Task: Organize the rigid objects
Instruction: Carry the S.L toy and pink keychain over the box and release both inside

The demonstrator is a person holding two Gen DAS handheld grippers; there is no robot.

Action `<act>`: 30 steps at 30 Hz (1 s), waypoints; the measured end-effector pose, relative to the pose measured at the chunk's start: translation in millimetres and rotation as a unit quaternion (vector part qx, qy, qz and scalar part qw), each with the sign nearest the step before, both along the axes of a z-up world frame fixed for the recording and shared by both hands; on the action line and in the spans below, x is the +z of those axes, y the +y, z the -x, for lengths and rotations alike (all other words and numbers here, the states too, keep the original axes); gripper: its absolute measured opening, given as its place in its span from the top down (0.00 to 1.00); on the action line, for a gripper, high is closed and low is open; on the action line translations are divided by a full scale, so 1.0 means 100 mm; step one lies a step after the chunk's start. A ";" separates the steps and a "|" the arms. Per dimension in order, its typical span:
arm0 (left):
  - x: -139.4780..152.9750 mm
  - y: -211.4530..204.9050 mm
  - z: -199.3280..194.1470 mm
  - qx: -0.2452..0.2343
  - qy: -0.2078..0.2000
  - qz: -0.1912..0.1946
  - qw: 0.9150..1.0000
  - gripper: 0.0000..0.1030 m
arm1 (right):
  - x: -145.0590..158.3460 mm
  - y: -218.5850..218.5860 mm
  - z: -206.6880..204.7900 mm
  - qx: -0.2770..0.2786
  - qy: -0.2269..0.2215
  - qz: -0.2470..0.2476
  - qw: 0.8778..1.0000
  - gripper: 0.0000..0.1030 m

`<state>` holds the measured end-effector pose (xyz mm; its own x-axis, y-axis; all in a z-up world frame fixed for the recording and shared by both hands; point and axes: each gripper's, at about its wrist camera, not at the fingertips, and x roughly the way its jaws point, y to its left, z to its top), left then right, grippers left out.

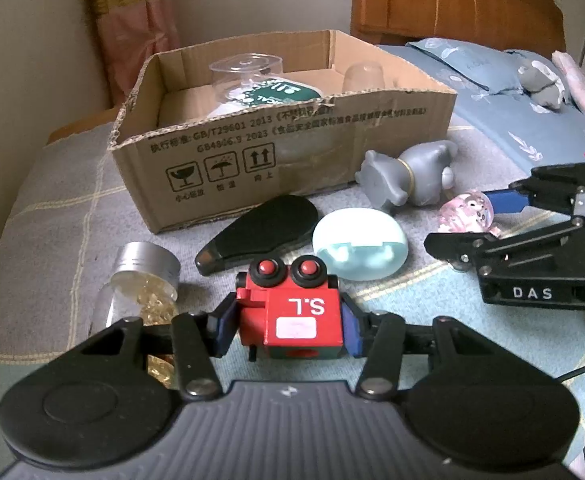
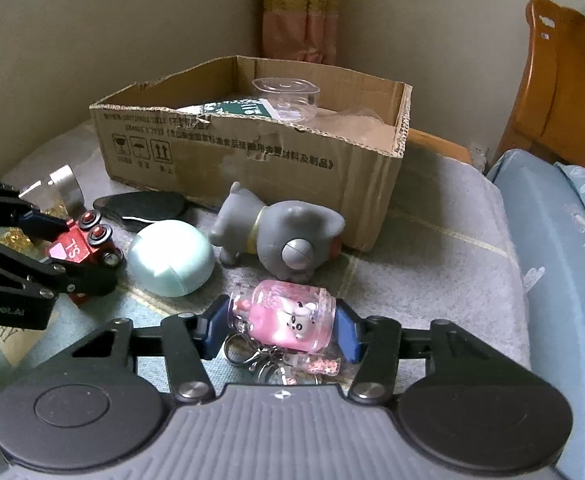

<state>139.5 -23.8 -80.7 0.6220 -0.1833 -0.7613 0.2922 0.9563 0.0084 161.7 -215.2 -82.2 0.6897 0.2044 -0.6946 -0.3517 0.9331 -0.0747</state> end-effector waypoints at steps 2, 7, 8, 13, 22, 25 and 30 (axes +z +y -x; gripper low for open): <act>0.01 0.00 -0.01 -0.007 0.005 -0.004 1.000 0.51 | 0.02 -0.01 0.00 0.002 0.005 0.001 1.000 0.43; 0.10 0.00 0.03 -0.038 0.018 -0.013 0.999 0.51 | 0.14 -0.05 0.06 0.017 0.015 0.002 1.000 0.43; 0.13 0.00 0.04 -0.044 0.019 -0.015 0.999 0.51 | 0.18 -0.06 0.07 0.019 0.014 0.003 1.000 0.43; 0.34 0.00 0.11 -0.076 0.018 -0.023 0.997 0.51 | 0.39 -0.11 0.16 0.038 0.018 0.003 0.999 0.43; 0.84 0.00 0.11 -0.118 -0.010 -0.028 0.993 0.51 | 0.86 -0.20 0.26 0.062 0.002 -0.005 0.998 0.43; 1.00 0.01 0.02 -0.122 -0.023 -0.025 0.992 0.51 | 1.01 -0.22 0.25 0.065 -0.008 -0.008 0.998 0.43; 1.19 0.00 -0.25 -0.120 -0.040 -0.024 0.992 0.51 | 1.25 -0.21 0.16 0.071 -0.031 -0.008 0.997 0.43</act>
<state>164.4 -24.2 38.1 0.6234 -0.2987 -0.7226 0.5078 0.8574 0.0836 145.6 -235.9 43.1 0.6951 0.3135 -0.6470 -0.4753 0.8756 -0.0864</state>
